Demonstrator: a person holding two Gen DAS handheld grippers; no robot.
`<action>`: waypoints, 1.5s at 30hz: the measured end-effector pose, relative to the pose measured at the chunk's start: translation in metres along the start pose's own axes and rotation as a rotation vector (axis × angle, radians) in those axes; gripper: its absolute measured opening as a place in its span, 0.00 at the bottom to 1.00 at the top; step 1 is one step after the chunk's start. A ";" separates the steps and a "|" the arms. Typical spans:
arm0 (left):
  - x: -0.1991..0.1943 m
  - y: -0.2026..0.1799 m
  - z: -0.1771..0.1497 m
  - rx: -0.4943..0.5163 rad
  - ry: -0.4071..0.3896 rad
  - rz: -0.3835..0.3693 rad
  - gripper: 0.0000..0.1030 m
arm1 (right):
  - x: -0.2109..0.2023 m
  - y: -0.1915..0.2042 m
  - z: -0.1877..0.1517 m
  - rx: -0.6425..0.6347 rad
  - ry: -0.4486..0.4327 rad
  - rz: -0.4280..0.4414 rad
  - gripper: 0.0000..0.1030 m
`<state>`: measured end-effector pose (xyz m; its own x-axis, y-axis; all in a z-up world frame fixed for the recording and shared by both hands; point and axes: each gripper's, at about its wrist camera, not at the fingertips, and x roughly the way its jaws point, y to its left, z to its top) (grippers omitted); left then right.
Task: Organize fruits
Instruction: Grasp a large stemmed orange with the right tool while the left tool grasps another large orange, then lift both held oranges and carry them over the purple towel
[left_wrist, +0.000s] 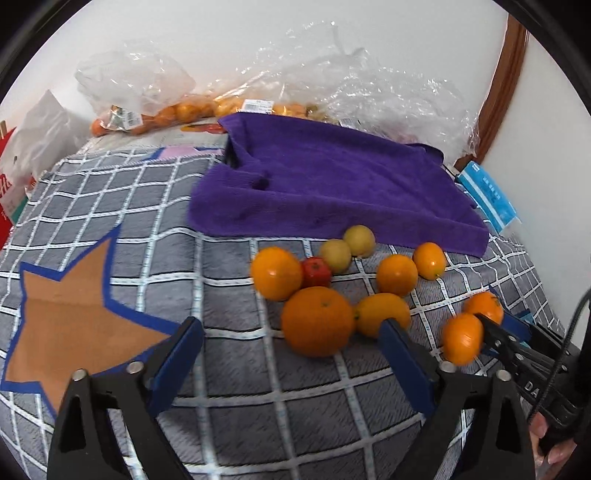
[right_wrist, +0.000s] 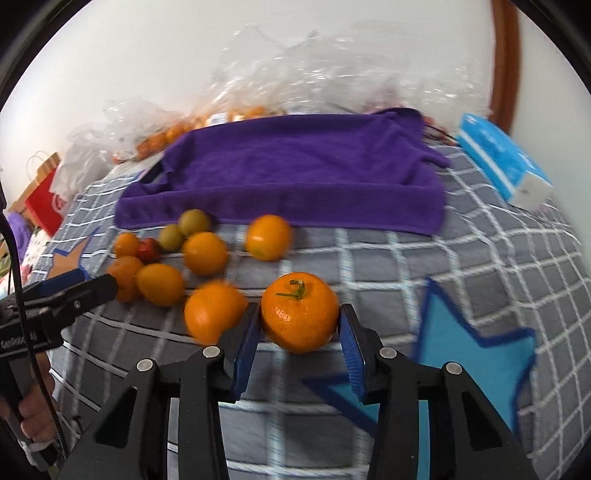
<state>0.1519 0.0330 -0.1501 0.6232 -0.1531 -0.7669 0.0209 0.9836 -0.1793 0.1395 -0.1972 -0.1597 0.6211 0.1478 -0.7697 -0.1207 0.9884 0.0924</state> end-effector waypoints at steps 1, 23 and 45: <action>0.002 0.000 0.000 -0.006 0.005 -0.003 0.80 | 0.000 -0.004 -0.002 0.007 0.001 0.001 0.41; 0.003 0.001 -0.008 0.025 -0.029 0.052 0.44 | 0.013 -0.006 0.001 0.007 0.008 -0.023 0.43; -0.019 0.019 -0.010 -0.079 -0.034 -0.004 0.39 | -0.019 -0.016 -0.001 0.046 -0.061 0.022 0.42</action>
<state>0.1322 0.0532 -0.1450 0.6497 -0.1522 -0.7448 -0.0372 0.9722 -0.2311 0.1291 -0.2162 -0.1470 0.6646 0.1697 -0.7277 -0.0996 0.9853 0.1388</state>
